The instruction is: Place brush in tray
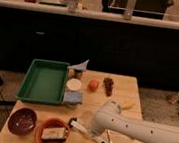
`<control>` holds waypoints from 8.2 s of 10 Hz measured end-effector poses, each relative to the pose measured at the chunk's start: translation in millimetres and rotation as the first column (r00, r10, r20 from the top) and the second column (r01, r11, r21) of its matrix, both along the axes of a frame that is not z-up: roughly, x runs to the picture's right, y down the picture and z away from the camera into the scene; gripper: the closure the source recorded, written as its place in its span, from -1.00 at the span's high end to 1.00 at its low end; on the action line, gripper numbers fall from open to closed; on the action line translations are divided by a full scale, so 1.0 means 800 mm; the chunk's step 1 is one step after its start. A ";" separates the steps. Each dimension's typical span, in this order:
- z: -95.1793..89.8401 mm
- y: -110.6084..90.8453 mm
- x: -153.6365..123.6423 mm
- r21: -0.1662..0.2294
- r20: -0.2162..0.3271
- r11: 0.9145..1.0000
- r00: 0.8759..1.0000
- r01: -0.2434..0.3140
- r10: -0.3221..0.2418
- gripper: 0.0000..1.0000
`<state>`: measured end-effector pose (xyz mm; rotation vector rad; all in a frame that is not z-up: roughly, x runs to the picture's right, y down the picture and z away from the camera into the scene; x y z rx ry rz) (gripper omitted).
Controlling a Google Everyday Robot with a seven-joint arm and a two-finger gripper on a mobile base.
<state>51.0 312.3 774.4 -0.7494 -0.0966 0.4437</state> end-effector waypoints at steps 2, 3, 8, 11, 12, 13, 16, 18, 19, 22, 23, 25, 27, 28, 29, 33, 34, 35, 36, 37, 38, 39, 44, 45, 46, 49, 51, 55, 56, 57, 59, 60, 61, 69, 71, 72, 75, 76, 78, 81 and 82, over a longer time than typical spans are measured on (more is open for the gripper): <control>-0.004 -0.005 0.001 0.003 -0.003 1.000 1.000 -0.001 0.001 -1.00; -0.007 -0.011 0.002 0.008 -0.005 1.000 1.000 -0.001 0.001 -1.00; -0.025 -0.053 0.014 0.062 -0.030 0.998 0.999 -0.010 0.012 -1.00; -0.044 -0.084 0.026 0.108 -0.040 0.994 0.999 -0.031 0.035 -1.00; -0.053 -0.093 0.027 0.126 -0.037 0.991 0.998 -0.037 0.041 -1.00; -0.064 -0.104 0.027 0.145 -0.033 0.989 0.999 -0.037 0.042 -1.00; -0.092 -0.130 0.021 0.196 -0.018 0.980 0.999 -0.044 0.048 -1.00; -0.091 -0.129 0.019 0.194 -0.016 0.980 0.999 -0.043 0.047 -1.00; -0.091 -0.129 0.020 0.195 -0.017 0.980 0.999 -0.043 0.047 -1.00; -0.091 -0.129 0.019 0.194 -0.015 0.980 0.999 -0.041 0.045 -1.00; -0.090 -0.129 0.017 0.194 -0.014 0.980 0.999 -0.038 0.041 -1.00; -0.084 -0.147 0.008 0.226 -0.010 0.974 1.000 -0.016 0.018 -1.00; -0.072 -0.184 -0.010 0.277 -0.009 0.961 1.000 0.022 -0.021 -1.00; -0.069 -0.209 -0.025 0.314 -0.006 0.948 0.999 0.049 -0.049 -1.00; -0.073 -0.225 -0.034 0.340 -0.007 0.938 0.998 0.064 -0.065 -1.00; -0.076 -0.271 -0.083 0.433 0.008 0.896 0.994 0.097 -0.111 -1.00; -0.073 -0.275 -0.090 0.442 0.017 0.891 0.993 0.099 -0.119 -1.00; -0.066 -0.283 -0.099 0.453 0.028 0.885 0.990 0.109 -0.137 -1.00; -0.061 -0.290 -0.117 0.460 0.043 0.879 0.986 0.125 -0.163 -1.00; -0.057 -0.296 -0.130 0.465 0.053 0.874 0.982 0.138 -0.183 -1.00; -0.051 -0.304 -0.143 0.471 0.065 0.868 0.975 0.156 -0.211 -1.00; -0.043 -0.313 -0.153 0.473 0.079 0.864 0.968 0.173 -0.237 -1.00; -0.025 -0.330 -0.187 0.469 0.134 0.856 0.940 0.220 -0.315 -1.00; -0.025 -0.330 -0.186 0.469 0.133 0.856 0.940 0.219 -0.313 -1.00; -0.025 -0.330 -0.185 0.469 0.133 0.856 0.940 0.219 -0.313 -1.00; -0.025 -0.331 -0.188 0.471 0.135 0.855 0.939 0.219 -0.315 -1.00; -0.021 -0.339 -0.202 0.489 0.148 0.838 0.923 0.244 -0.356 -1.00; -0.011 -0.351 -0.299 0.531 0.199 0.792 0.863 0.303 -0.464 -1.00; -0.009 -0.353 -0.316 0.538 0.210 0.783 0.851 0.311 -0.482 -1.00; -0.005 -0.354 -0.342 0.550 0.231 0.769 0.825 0.326 -0.515 -1.00; 0.005 -0.353 -0.378 0.577 0.295 0.737 0.752 0.352 -0.589 -1.00; 0.010 -0.352 -0.387 0.584 0.322 0.728 0.721 0.360 -0.614 -1.00; 0.017 -0.351 -0.391 0.585 0.347 0.724 0.693 0.366 -0.632 -1.00; 0.075 -0.321 -0.400 0.515 0.403 0.740 0.640 0.432 -0.654 -1.00; 0.086 -0.315 -0.404 0.498 0.409 0.744 0.636 0.444 -0.654 -1.00; 0.091 -0.312 -0.408 0.490 0.413 0.746 0.634 0.451 -0.654 -1.00; 0.096 -0.307 -0.412 0.479 0.417 0.749 0.632 0.458 -0.653 -1.00; 0.097 -0.307 -0.411 0.478 0.416 0.749 0.633 0.458 -0.653 -0.94; 0.097 -0.307 -0.409 0.478 0.416 0.750 0.634 0.458 -0.652 -0.52; 0.097 -0.307 -0.411 0.478 0.416 0.749 0.633 0.458 -0.653 0.05; 0.097 -0.307 -0.410 0.478 0.416 0.749 0.633 0.458 -0.653 0.24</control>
